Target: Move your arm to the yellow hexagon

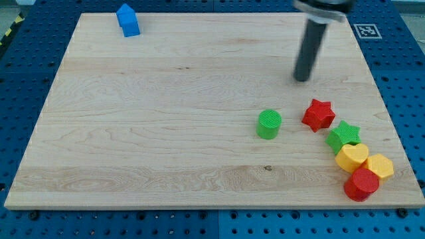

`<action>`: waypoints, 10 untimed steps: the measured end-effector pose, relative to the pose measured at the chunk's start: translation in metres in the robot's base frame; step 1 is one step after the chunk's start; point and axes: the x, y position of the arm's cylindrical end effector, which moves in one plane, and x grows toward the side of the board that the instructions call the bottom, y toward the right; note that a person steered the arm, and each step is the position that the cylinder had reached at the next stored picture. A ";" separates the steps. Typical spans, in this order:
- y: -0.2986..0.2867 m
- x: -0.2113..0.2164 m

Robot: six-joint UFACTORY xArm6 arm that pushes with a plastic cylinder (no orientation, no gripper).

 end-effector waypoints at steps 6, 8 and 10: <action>0.118 0.179; 0.094 0.202; 0.075 0.214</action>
